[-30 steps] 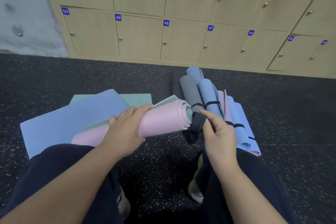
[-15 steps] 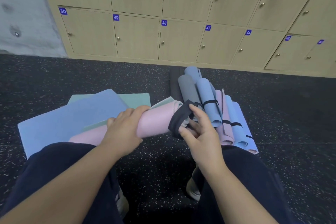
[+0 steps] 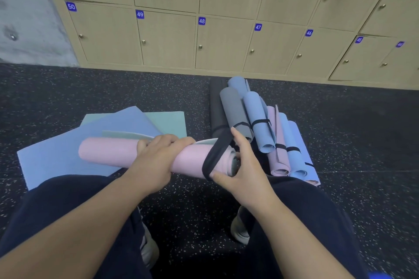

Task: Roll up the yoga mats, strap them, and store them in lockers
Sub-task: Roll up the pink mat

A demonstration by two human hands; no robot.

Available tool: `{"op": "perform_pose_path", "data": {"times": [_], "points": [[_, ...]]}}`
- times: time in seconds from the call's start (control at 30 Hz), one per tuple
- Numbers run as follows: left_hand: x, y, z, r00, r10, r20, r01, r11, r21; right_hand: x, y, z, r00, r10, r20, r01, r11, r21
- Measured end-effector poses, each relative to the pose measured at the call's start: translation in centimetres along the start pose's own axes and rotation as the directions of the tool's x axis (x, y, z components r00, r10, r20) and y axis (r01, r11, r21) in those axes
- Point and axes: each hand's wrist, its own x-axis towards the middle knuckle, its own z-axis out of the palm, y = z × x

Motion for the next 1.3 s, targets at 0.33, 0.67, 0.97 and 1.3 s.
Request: {"op": "perform_pose_path", "data": {"times": [0.33,0.67,0.97,1.3], "points": [[-0.5,0.4,-0.3,0.998,0.035,-0.05,-0.037,0.998,-0.045,-0.4,0.0,0.3,1.0,0.016,0.01,-0.016,1.0,0.024],[-0.1,0.5,-0.7,0.997,-0.003,-0.08,0.003,1.0,0.001,-0.3,0.3,0.5,0.999,0.022,-0.03,-0.022,1.0,-0.021],[-0.1,1.5,0.0,0.991,0.07,0.117,-0.021,0.928,-0.371,-0.3,0.5,0.8,1.0,0.016,0.02,-0.014,0.992,-0.124],[1.4,2.3,1.1,0.97,-0.219,0.106,0.241,0.798,-0.552,0.4,0.4,1.8,0.992,-0.105,0.074,0.12,0.962,-0.244]]}}
